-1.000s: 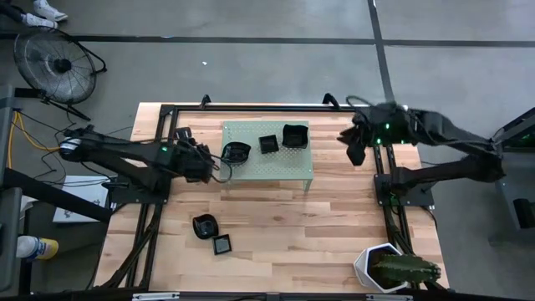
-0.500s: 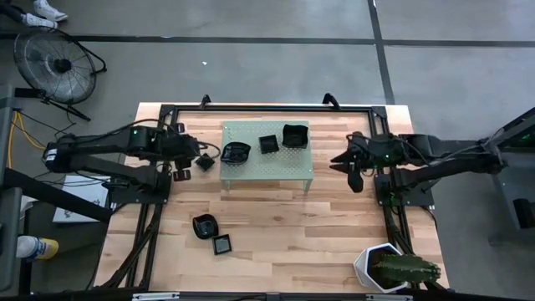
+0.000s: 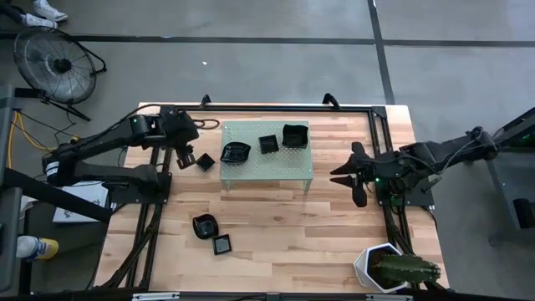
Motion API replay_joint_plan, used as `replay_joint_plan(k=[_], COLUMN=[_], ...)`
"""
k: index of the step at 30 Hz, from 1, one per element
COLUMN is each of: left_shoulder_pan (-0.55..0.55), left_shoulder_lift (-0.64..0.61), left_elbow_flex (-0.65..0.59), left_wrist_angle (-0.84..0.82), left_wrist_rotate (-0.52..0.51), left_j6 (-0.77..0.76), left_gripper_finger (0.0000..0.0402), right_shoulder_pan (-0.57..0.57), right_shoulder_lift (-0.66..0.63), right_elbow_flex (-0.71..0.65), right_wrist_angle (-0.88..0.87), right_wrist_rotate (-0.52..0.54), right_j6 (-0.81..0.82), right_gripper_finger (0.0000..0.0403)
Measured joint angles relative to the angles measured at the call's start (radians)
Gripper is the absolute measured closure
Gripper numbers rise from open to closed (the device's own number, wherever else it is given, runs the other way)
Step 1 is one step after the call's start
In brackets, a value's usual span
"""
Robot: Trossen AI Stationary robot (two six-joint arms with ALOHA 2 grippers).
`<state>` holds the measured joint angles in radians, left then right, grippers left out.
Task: Pick & Place Mini shaped plates
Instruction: Stack the square plate on top of the other square plates on the shelf
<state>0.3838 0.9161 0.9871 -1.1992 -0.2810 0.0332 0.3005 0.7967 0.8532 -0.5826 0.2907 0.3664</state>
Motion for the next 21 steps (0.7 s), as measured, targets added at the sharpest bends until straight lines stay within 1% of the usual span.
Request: replay_joint_plan(k=[5,9,12,15,19,21], left_shoulder_pan=[0.132,0.257,0.347,0.422,0.496,0.521], left_shoulder_lift=[0.040,0.093,0.142,0.189,0.248,0.279], left_elbow_flex=[0.000,0.000,0.000,0.000,0.000,0.000], left_wrist_angle=[0.001,0.004,0.014,0.037,0.072,0.082], left_wrist_rotate=[0.122,0.216,0.274,0.318,0.430,0.465], left_j6=[0.025,0.113,0.187,0.229,0.302,0.326], left_gripper_finger=[0.0237,0.0237,0.0237,0.0237,0.0237,0.0237], right_shoulder_pan=[0.059,0.096,0.114,0.127,0.128,0.128], right_shoulder_lift=[0.002,0.008,0.014,0.016,0.016,0.016], right_elbow_flex=[0.000,0.000,0.000,0.000,0.000,0.000], right_wrist_angle=[0.018,0.024,0.024,0.027,0.027,0.027], right_wrist_rotate=[0.048,0.090,0.093,0.095,0.096,0.096], right_j6=[0.000,0.000,0.000,0.000,0.000,0.000], right_gripper_finger=[0.0309,0.0309,0.0308,0.0309,0.0309,0.0308])
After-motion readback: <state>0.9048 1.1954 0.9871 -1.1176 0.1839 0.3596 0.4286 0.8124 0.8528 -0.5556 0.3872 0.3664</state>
